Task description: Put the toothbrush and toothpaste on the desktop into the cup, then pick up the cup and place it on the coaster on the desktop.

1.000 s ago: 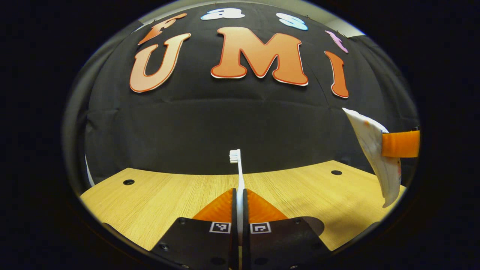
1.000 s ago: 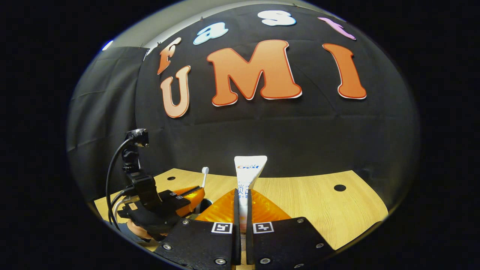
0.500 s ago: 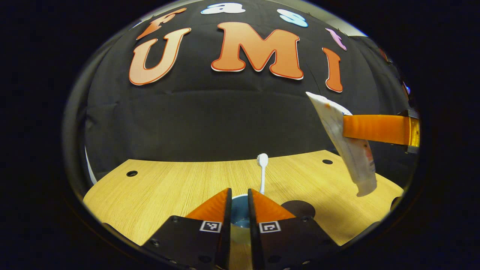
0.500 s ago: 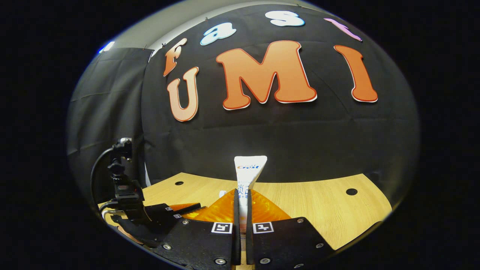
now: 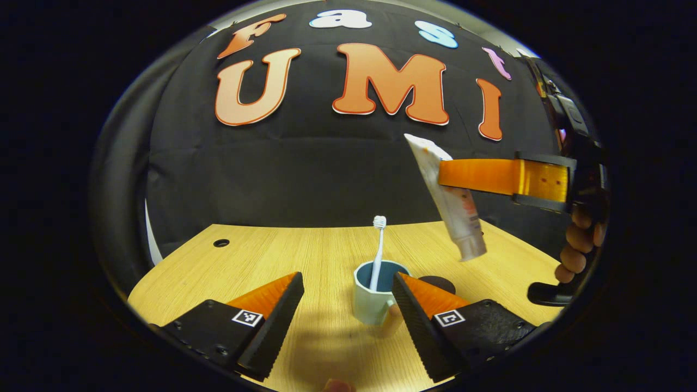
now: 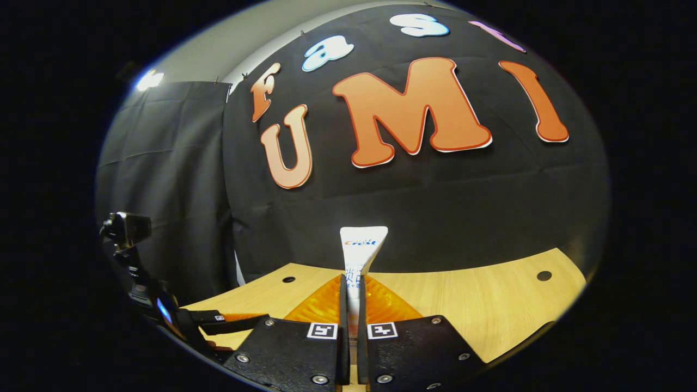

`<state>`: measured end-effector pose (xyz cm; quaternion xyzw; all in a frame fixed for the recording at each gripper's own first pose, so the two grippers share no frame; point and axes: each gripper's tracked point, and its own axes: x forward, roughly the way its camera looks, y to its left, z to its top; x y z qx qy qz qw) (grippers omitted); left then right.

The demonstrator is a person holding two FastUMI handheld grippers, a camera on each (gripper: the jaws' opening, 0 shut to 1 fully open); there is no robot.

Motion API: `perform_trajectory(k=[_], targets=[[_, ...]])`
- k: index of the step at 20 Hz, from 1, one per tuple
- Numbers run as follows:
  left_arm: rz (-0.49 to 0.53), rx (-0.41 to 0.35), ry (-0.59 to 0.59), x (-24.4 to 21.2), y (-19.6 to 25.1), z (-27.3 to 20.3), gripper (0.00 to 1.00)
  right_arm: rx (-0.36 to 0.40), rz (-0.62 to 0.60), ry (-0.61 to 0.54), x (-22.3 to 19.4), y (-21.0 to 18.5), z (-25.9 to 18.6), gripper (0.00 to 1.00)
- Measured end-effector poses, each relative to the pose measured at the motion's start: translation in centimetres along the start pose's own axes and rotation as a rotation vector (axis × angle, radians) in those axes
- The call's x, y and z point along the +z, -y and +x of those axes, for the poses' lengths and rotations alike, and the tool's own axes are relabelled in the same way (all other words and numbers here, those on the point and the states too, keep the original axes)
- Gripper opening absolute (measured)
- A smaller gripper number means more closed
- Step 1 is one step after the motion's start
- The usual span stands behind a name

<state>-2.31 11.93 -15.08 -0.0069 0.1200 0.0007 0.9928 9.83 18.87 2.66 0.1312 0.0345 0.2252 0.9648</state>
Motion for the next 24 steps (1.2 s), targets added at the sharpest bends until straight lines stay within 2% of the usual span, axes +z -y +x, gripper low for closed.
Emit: perform_trajectory(k=[5,8,12,24], targets=[[0.018,0.026,0.03,0.1,-1.4,-2.5,0.98,0.068,0.052,0.018,-1.6,-1.1,2.8,0.06],[-0.003,0.034,0.027,-0.8,-2.4,-2.8,0.98,0.076,0.054,0.013,-3.0,-1.0,4.0,0.06],[-0.013,0.041,0.018,-1.3,-2.9,-2.6,0.98,0.118,0.053,0.062,-4.1,-1.7,5.4,0.06],[0.032,0.06,-0.017,-2.2,-3.3,-2.3,0.98,0.04,-0.051,0.034,-7.0,0.0,6.7,0.09]])
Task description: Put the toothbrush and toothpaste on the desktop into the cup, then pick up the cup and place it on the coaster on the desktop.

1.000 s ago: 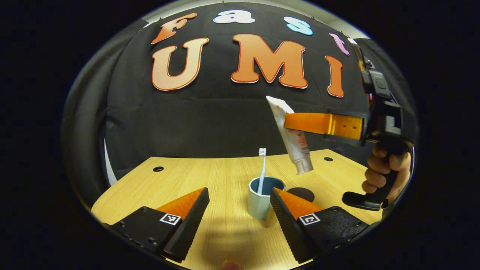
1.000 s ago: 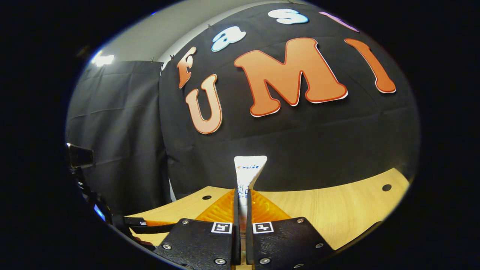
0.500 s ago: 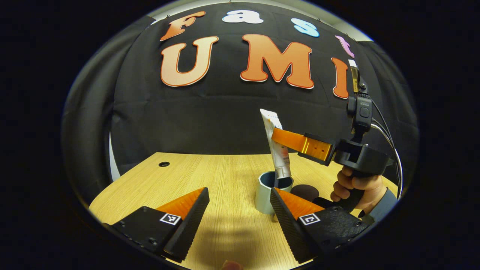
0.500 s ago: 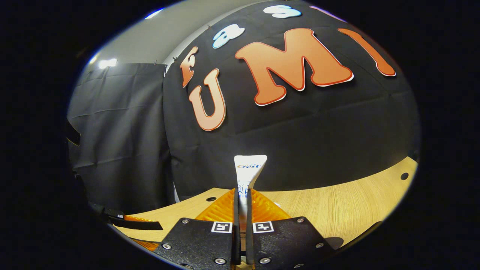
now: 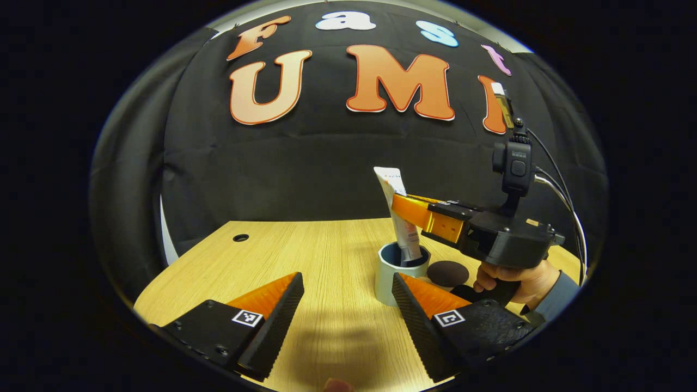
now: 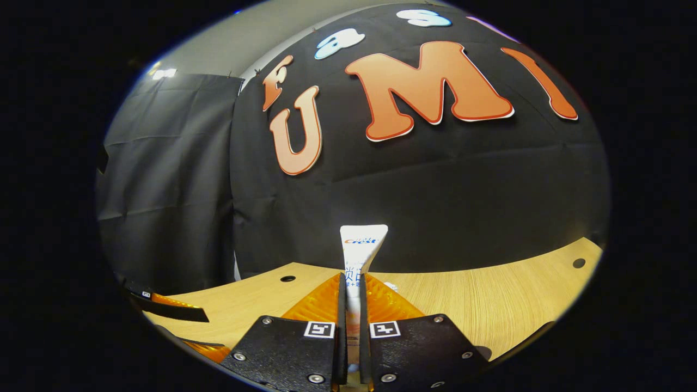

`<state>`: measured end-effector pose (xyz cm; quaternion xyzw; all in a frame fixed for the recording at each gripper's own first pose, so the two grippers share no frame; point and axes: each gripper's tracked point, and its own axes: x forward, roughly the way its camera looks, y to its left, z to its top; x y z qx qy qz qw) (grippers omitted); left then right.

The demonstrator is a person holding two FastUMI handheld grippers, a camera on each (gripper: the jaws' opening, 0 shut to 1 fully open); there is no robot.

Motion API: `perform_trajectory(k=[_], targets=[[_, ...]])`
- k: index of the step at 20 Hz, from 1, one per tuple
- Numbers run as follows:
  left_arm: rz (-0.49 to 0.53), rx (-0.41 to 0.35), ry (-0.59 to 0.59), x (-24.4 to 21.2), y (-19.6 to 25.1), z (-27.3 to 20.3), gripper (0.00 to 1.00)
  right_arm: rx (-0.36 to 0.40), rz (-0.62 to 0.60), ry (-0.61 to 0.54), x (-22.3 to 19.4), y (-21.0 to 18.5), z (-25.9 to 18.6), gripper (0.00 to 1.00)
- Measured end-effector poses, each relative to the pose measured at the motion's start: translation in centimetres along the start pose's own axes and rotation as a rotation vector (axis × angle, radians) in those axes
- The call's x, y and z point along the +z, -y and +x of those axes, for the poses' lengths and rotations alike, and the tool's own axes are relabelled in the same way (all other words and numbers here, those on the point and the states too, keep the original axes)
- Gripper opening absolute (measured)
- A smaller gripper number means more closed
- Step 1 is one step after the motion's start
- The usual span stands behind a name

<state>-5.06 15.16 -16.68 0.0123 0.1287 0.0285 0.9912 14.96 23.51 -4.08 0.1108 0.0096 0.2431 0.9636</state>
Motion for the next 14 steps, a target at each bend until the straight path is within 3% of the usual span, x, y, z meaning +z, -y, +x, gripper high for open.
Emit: perform_trajectory(k=[8,14], targets=[[-0.07,0.017,-0.059,-0.9,-0.9,0.3,0.98,-0.008,-0.039,-0.008,1.4,0.2,-1.5,0.16],[-0.124,-0.003,-0.094,-1.1,0.1,0.0,0.98,-0.014,-0.048,-0.016,2.1,0.4,-3.3,0.16]])
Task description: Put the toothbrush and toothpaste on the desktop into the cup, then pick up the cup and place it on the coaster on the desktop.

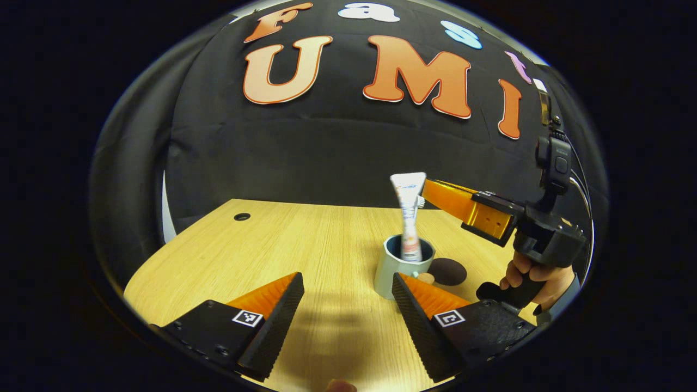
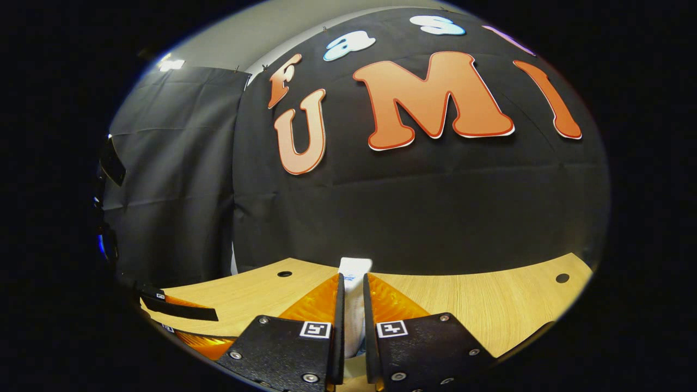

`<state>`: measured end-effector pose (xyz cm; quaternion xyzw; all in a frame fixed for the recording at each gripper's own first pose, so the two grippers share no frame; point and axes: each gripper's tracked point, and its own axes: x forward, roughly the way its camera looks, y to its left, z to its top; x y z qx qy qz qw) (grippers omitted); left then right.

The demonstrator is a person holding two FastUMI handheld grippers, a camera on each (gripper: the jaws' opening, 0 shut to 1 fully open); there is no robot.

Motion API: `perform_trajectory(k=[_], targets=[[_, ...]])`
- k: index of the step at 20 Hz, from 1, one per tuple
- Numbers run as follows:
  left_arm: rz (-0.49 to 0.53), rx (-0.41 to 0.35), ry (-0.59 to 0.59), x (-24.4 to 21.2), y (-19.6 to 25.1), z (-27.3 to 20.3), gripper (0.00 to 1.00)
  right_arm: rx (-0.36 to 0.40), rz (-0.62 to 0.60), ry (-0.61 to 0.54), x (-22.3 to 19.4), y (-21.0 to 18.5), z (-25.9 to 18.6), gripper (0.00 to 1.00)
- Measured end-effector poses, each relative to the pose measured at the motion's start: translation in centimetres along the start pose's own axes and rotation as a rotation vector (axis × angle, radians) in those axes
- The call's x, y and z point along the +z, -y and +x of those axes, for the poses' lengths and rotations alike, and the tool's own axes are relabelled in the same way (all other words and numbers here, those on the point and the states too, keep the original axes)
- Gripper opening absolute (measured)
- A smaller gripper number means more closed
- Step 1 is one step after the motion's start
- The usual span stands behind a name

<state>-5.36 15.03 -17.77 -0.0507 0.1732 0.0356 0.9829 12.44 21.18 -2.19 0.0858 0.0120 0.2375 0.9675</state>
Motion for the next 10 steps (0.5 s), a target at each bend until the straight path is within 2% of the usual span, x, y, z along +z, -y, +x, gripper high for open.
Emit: perform_trajectory(k=[4,6,7,9,10], targets=[[-0.054,-0.049,-0.052,0.6,2.2,-0.2,0.98,0.01,-0.009,-0.014,1.4,0.2,-2.4,0.19],[-0.062,-0.074,-0.079,1.3,3.4,0.0,0.98,-0.008,-0.042,-0.011,2.7,1.0,-4.1,0.3],[-0.061,-0.082,-0.096,1.7,3.9,0.0,0.98,-0.014,-0.054,-0.009,3.2,1.4,-4.8,0.48],[-0.061,-0.096,-0.141,2.1,4.9,0.5,0.98,-0.02,-0.063,-0.007,4.5,2.0,-6.7,0.58],[-0.065,-0.101,-0.173,2.2,5.5,0.9,0.98,-0.023,-0.066,-0.002,5.2,2.4,-7.5,0.68]])
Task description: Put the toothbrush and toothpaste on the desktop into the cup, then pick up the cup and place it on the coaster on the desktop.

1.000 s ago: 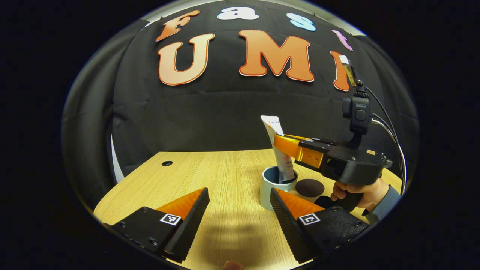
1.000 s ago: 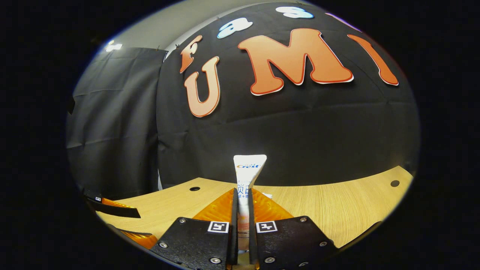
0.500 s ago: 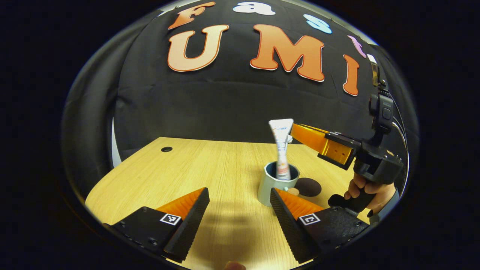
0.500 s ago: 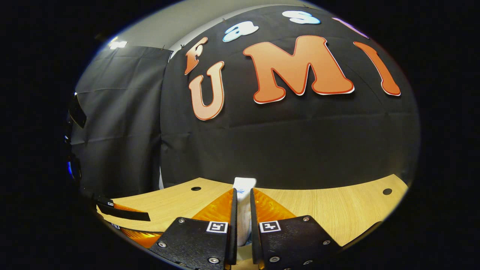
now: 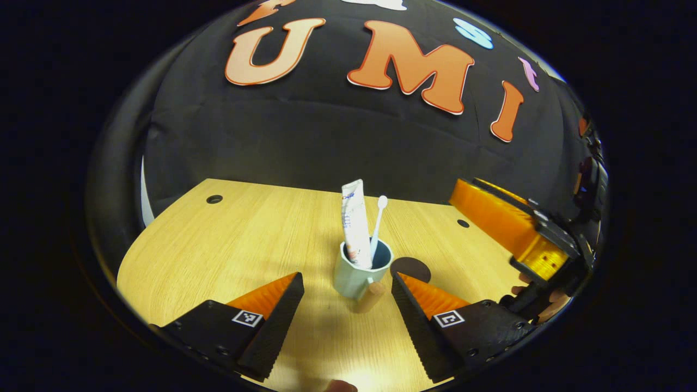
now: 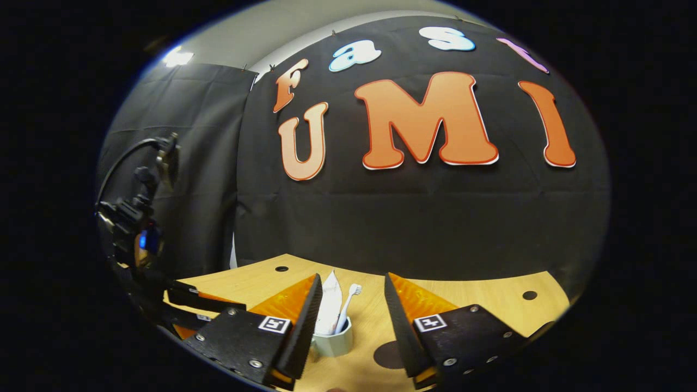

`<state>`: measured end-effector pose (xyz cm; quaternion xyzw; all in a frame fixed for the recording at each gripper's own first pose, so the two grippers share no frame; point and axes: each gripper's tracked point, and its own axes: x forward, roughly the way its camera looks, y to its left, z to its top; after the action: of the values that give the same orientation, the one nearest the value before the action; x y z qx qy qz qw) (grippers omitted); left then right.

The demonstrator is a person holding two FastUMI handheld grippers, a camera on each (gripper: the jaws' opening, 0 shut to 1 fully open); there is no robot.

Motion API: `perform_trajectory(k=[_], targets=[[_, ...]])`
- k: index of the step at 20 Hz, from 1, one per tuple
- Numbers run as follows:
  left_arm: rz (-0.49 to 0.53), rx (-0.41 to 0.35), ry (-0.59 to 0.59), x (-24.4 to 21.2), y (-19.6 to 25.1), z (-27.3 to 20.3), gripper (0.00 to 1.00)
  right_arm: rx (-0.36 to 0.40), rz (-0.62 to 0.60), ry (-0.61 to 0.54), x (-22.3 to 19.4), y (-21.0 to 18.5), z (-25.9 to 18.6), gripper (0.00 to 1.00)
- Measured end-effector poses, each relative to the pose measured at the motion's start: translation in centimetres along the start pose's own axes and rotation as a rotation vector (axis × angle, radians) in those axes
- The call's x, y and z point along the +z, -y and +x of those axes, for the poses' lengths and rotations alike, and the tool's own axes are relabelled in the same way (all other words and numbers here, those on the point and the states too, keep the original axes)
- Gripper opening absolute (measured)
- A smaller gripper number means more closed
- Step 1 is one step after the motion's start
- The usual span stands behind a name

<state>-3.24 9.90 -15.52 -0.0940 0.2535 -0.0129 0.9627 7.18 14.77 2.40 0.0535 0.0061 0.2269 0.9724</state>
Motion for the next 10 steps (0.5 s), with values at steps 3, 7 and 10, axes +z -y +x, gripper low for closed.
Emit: perform_trajectory(k=[3,7,10], targets=[[-0.011,-0.011,-0.1,-0.6,1.5,1.3,0.98,-0.005,-0.021,0.012,1.6,1.0,-2.7,0.84],[-0.051,0.002,-0.239,-1.7,2.8,2.9,0.98,0.002,-0.068,0.016,2.5,2.1,-6.3,0.91],[-0.043,0.048,-0.322,-2.8,2.8,3.9,0.98,0.014,-0.093,0.024,3.2,2.5,-8.7,0.92]])
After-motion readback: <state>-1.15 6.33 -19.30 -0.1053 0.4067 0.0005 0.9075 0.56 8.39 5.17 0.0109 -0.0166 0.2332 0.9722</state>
